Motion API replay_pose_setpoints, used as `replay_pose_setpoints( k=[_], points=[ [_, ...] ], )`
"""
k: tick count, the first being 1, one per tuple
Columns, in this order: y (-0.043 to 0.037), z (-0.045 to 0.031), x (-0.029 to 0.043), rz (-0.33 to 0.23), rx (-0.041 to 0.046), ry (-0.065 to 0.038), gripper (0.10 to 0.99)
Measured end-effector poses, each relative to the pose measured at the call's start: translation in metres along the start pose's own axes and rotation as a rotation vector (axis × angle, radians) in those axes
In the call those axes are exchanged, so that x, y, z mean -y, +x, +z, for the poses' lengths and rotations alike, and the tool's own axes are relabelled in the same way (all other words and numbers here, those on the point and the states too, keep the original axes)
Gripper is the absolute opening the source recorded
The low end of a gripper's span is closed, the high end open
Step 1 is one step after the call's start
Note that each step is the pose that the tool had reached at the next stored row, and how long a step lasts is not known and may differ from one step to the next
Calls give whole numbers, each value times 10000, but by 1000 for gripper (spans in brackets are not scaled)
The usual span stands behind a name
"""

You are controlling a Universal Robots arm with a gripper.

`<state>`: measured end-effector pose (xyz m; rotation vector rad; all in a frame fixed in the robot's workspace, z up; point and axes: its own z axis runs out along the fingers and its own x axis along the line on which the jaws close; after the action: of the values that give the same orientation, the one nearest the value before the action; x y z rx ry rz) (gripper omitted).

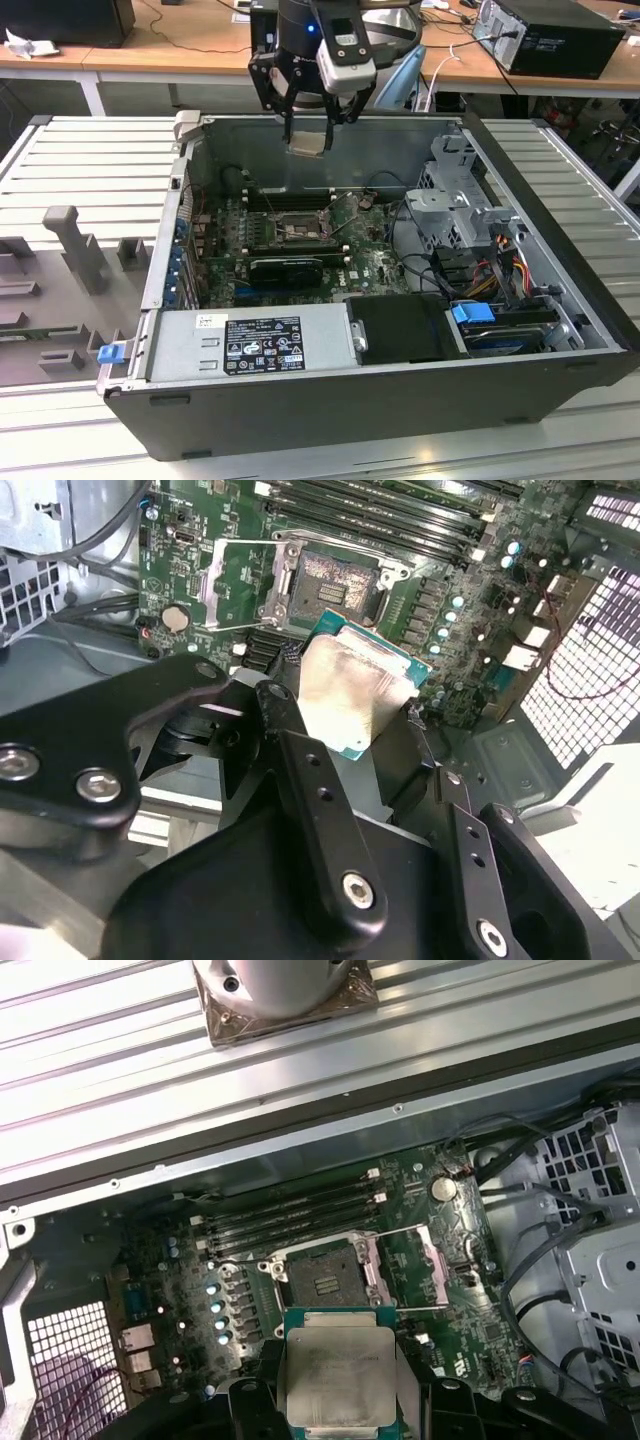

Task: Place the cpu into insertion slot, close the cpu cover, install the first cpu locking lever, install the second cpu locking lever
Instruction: 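Place the cpu into insertion slot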

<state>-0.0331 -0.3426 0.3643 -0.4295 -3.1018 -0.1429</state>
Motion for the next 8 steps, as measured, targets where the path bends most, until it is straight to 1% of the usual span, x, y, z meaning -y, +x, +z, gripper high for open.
replay_pose_setpoints(
  k=[8],
  points=[
    [-2,1,8,409,36,-7,529]
  ],
)
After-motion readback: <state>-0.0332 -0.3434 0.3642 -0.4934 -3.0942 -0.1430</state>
